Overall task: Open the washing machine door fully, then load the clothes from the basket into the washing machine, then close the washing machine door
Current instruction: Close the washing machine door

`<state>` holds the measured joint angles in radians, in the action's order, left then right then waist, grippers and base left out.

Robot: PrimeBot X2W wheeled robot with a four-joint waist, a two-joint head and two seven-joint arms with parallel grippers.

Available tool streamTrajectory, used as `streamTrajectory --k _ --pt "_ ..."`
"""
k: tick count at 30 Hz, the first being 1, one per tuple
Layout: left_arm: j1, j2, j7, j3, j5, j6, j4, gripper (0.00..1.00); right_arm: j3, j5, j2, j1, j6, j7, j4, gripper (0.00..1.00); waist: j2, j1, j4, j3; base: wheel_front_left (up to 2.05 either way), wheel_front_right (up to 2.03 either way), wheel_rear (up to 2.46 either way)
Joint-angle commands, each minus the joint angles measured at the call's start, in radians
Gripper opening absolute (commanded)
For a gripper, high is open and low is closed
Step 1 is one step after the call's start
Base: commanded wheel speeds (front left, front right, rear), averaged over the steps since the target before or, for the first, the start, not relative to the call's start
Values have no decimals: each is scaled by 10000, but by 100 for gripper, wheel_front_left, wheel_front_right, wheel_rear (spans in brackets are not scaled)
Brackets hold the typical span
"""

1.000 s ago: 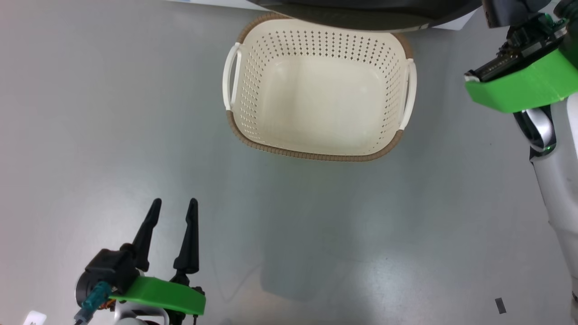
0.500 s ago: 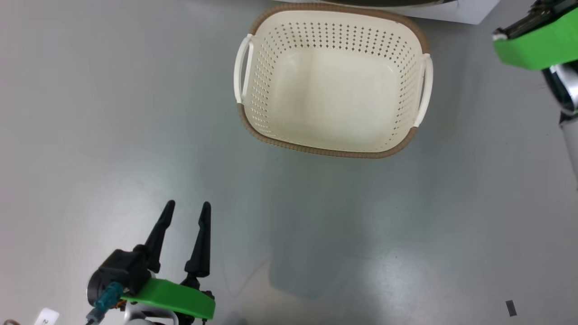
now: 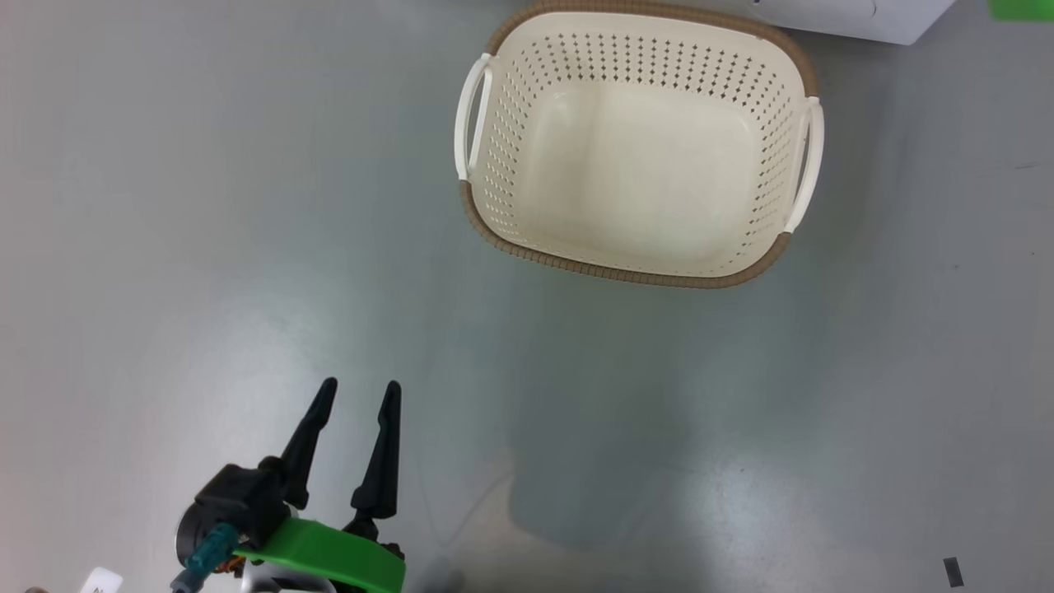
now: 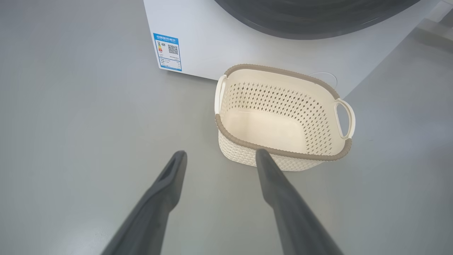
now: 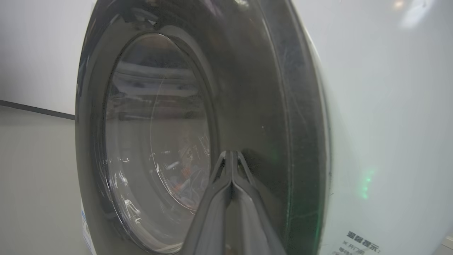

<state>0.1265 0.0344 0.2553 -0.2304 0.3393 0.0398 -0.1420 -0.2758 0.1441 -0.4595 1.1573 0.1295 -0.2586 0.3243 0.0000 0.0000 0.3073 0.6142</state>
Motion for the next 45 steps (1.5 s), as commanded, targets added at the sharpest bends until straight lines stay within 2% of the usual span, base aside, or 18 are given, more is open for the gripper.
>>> streamTrajectory --k 1,8,18,24,29,30,32,33,34,35,36,39,45 --pt "-200 158 65 278 56 -48 160 100 67 -200 -61 206 12 -32 -30 0 0 0 52 48 0 0 0" --pt "-224 158 65 156 109 -52 151 100 65 -461 -485 865 12 -32 776 0 0 0 276 83 0 0 0" --pt "-236 158 65 -115 306 -139 174 100 738 -911 -675 1728 12 -32 2011 0 0 0 309 173 0 0 0" --pt "-134 158 65 -6 412 -242 175 100 582 -755 -579 1173 12 -32 1524 0 0 0 14 -77 0 0 0" --pt "-59 158 65 150 508 -289 1 100 361 -253 -299 -336 12 -32 90 0 0 0 -434 -644 0 0 0" --pt "-56 158 65 188 547 -292 -40 100 345 -146 -224 -732 12 -32 -237 9 0 0 -541 -798 0 0 0" --pt "-68 158 65 263 613 -282 -153 100 348 -68 -92 -1552 12 -32 -865 41 0 0 -771 -1127 0 0 0" --pt "-80 158 65 325 711 -280 -196 100 438 -32 29 -1973 12 -32 -1175 50 0 0 -895 -1303 0 0 0" --pt "-91 158 65 383 778 -271 -245 100 492 6 130 -2396 12 -32 -1459 84 0 0 -1013 -1481 0 0 0" --pt "-102 158 65 444 849 -252 -283 100 579 29 212 -2795 12 -32 -1737 100 0 0 -1132 -1663 0 0 0" --pt "-102 158 65 444 849 -252 -283 100 579 29 212 -2795 12 -32 -1737 100 0 0 -1132 -1663 0 0 0" --pt "-206 158 65 615 1297 -156 -469 100 953 64 566 -4117 12 -32 -2429 100 0 0 -1488 -2276 0 0 0" --pt "-539 158 65 634 1136 21 -862 100 1674 140 1276 -6874 12 -32 -3309 100 0 0 -2127 -3678 0 0 0"
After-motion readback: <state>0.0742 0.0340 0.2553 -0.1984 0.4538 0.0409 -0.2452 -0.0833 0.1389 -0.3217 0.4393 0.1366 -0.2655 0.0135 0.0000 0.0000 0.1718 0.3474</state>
